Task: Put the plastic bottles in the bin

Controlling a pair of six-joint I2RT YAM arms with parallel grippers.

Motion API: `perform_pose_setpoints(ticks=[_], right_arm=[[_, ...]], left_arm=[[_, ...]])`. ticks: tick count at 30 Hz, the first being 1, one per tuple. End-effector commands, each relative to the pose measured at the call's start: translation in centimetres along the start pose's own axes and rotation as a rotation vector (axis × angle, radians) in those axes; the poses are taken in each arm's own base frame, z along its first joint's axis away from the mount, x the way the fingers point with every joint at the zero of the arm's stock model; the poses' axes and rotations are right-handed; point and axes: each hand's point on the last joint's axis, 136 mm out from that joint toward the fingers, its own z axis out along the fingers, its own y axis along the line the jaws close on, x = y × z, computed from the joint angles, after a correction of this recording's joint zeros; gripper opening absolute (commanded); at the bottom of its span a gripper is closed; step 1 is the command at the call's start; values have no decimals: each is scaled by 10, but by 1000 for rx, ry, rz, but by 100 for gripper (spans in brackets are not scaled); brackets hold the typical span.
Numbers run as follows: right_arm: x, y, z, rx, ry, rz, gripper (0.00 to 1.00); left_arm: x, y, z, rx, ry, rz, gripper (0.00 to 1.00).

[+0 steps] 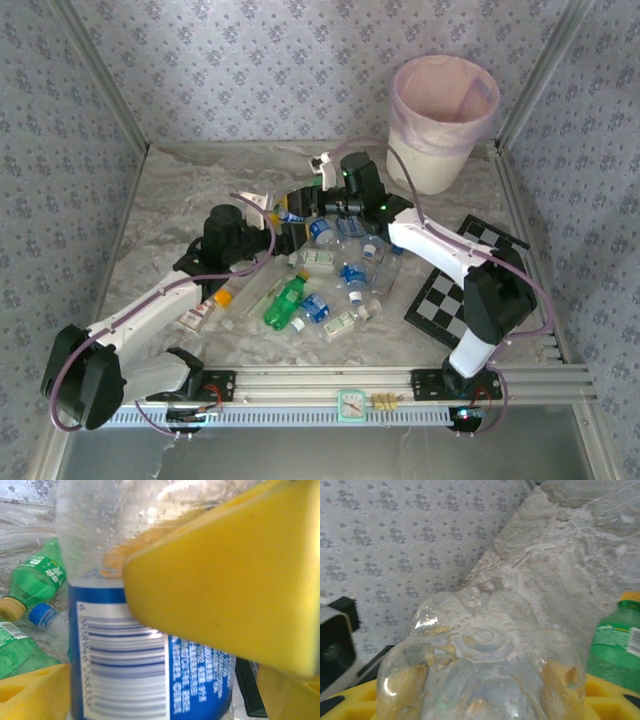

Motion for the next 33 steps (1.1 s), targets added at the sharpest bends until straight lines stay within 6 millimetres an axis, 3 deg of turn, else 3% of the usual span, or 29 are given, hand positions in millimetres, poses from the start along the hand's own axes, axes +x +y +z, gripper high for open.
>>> perform_pose_setpoints(ticks=[1, 9, 15, 25, 29, 33], right_arm=[[-12, -21, -16, 127, -27, -16, 48], [-32, -74, -69, 407, -65, -25, 47], [-84, -87, -117, 554, -139, -107, 47], [-196, -83, -187, 663, -363, -216, 47], [-238, -91, -228, 765, -507, -236, 47], [-267, -108, -271, 897, -632, -246, 46]], left_arm=[[-19, 9, -7, -86, -83, 2, 94], [-11, 86, -34, -483, -141, -123, 98], [7, 123, -42, -572, -116, -278, 99], [18, 133, -42, -598, -75, -327, 100], [20, 131, -38, -578, -51, -322, 100], [24, 131, -36, -569, -32, -320, 100]])
